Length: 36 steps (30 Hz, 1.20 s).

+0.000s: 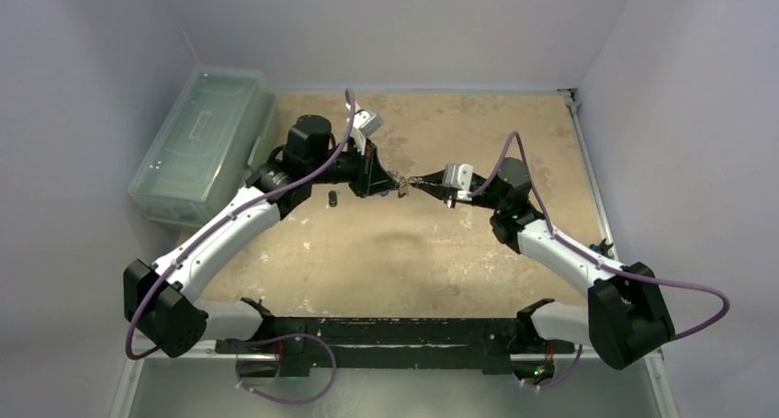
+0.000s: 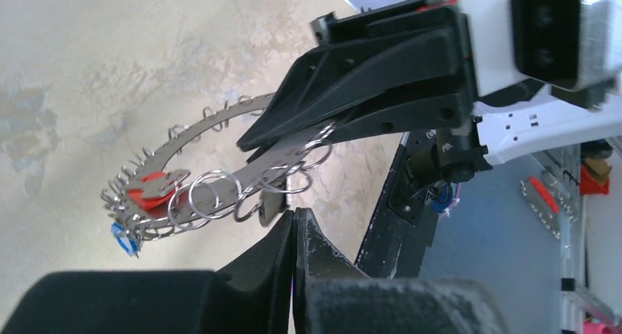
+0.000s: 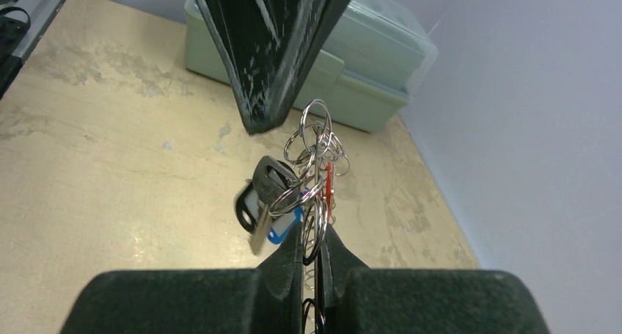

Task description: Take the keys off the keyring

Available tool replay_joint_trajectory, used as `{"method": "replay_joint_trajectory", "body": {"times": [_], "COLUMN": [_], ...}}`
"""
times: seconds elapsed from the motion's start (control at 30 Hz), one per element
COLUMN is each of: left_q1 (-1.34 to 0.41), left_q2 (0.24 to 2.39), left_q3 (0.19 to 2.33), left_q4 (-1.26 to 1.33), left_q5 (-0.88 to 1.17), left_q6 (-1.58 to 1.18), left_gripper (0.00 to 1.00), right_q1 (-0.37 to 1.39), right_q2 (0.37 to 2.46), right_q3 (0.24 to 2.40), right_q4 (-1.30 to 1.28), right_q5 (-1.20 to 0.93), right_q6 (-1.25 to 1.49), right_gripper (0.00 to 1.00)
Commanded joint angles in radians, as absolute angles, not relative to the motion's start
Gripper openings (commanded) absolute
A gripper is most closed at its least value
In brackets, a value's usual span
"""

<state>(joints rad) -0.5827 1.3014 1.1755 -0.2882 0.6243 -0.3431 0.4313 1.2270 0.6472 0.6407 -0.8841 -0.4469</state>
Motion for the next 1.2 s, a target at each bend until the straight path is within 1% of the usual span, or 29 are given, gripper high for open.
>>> {"method": "replay_joint_trajectory", "body": {"times": [0.0, 0.1, 0.2, 0.27, 0.33, 0.43, 0.5, 0.53, 0.73, 0.87, 1.03, 1.17], "left_q1": [-0.580, -0.579, -0.581, -0.584, -0.616, -0.756, -0.819, -0.835, -0.839, -0.839, -0.839, -0.839], "left_q2": [1.199, 1.162, 1.153, 1.168, 1.188, 1.212, 1.222, 1.230, 1.326, 1.331, 1.340, 1.352], "left_q3": [1.175, 1.193, 1.259, 1.315, 1.367, 1.383, 1.388, 1.395, 1.495, 1.491, 1.489, 1.495], "left_q4": [-0.139, -0.143, -0.248, -0.372, -0.526, -0.678, -0.733, -0.737, -0.838, -0.833, -0.872, -0.899], "left_q5": [0.681, 0.654, 0.603, 0.570, 0.526, 0.309, 0.252, 0.242, 0.248, 0.260, 0.276, 0.317], "left_q6": [-0.231, -0.077, 0.231, 0.455, 0.749, 0.993, 1.093, 1.101, 1.147, 1.164, 1.187, 1.188], "left_gripper": [0.02, 0.20, 0.37, 0.43, 0.46, 0.47, 0.46, 0.46, 0.41, 0.38, 0.31, 0.30], "right_q1": [0.429, 0.428, 0.428, 0.429, 0.430, 0.439, 0.455, 0.460, 0.476, 0.494, 0.499, 0.502], "right_q2": [1.199, 1.201, 1.203, 1.204, 1.206, 1.214, 1.218, 1.217, 1.215, 1.213, 1.212, 1.215], "right_q3": [0.671, 0.668, 0.675, 0.689, 0.709, 0.756, 0.790, 0.798, 0.801, 0.808, 0.812, 0.818], "right_q4": [0.723, 0.762, 0.764, 0.723, 0.654, 0.511, 0.395, 0.361, 0.282, 0.208, 0.181, 0.172], "right_q5": [-0.869, -0.882, -0.897, -0.905, -0.908, -0.920, -0.932, -0.939, -0.992, -0.995, -0.997, -1.000], "right_q6": [-0.390, -0.300, -0.235, -0.217, -0.220, -0.261, -0.304, -0.310, -0.341, -0.424, -0.445, -0.451], "right_gripper": [0.00, 0.00, 0.00, 0.00, 0.00, 0.00, 0.00, 0.00, 0.00, 0.00, 0.00, 0.00]}}
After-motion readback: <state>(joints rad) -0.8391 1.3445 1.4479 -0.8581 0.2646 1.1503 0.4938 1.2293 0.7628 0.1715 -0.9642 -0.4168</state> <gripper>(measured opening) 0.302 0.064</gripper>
